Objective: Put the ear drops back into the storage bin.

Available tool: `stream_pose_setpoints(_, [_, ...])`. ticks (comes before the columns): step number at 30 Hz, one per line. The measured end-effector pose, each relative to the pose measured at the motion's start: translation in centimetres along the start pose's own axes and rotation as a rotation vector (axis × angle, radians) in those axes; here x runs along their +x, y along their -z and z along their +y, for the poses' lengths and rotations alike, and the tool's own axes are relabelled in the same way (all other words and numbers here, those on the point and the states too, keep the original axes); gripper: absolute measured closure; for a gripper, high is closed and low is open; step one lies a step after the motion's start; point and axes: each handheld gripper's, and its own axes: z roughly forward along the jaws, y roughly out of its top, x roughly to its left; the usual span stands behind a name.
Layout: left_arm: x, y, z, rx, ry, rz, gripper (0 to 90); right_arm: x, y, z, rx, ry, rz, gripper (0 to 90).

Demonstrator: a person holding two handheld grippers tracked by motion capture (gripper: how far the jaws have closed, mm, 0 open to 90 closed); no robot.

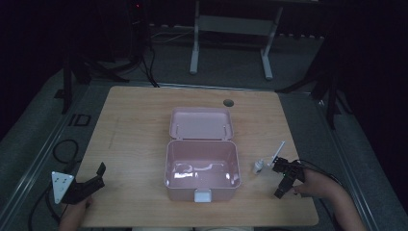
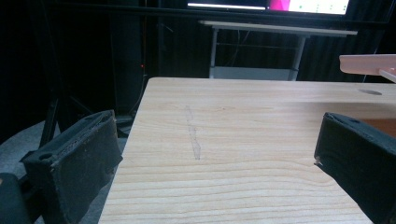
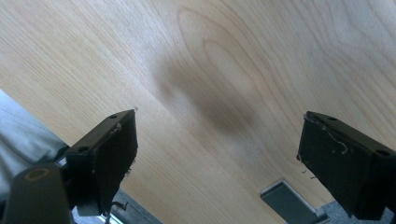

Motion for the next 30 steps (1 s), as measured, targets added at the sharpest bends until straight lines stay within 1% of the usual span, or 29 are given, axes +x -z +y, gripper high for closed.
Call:
stream_pose_setpoints(6, [0.0,0.0,0.0,0.001,-0.001,-0.001,0.4,-0.1,0.2,1.3,-0.006,0.023,0.006,11.5])
stream_pose_setpoints(8, [0.0,0.0,0.0,0.000,-0.001,-0.002,0.4,-0.2,0.2,1.9,0.004,0.035,-0.012,11.7])
stream_pose_setpoints(12, [0.0,0.0,0.0,0.000,-0.001,-0.002,0.4,-0.5,0.5,3.0,-0.013,0.033,-0.021,15.5])
stream_pose_setpoints(13, [0.0,0.0,0.0,0.001,-0.001,-0.002,0.4,-0.5,0.5,3.3,-0.016,0.039,-0.021,16.9])
stream_pose_setpoints(14, [0.0,0.0,0.0,0.001,0.000,-0.002,0.4,-0.5,0.5,3.5,-0.019,0.051,-0.024,20.5])
stream_pose_setpoints(19, [0.0,0.0,0.0,0.001,0.000,-0.004,0.4,-0.5,0.6,4.7,-0.019,0.087,-0.037,23.9])
stream_pose_setpoints(21, [0.0,0.0,0.0,0.001,0.000,-0.004,0.4,-0.5,0.7,5.1,-0.029,0.107,-0.038,27.8])
stream_pose_setpoints(23, [0.0,0.0,0.0,0.001,0.000,-0.004,0.4,-0.6,0.7,5.5,-0.030,0.118,-0.041,28.1])
stream_pose_setpoints(26, [0.0,0.0,0.0,0.001,0.000,-0.005,0.4,-0.6,0.7,6.1,-0.033,0.151,-0.052,31.1])
stream_pose_setpoints(29, [0.0,0.0,0.0,0.002,0.000,-0.006,0.4,-0.5,0.6,6.6,-0.029,0.157,-0.059,34.3])
stream_pose_setpoints(30, [0.0,0.0,0.0,0.003,0.000,-0.006,0.4,-0.5,0.5,6.8,-0.028,0.167,-0.066,35.1])
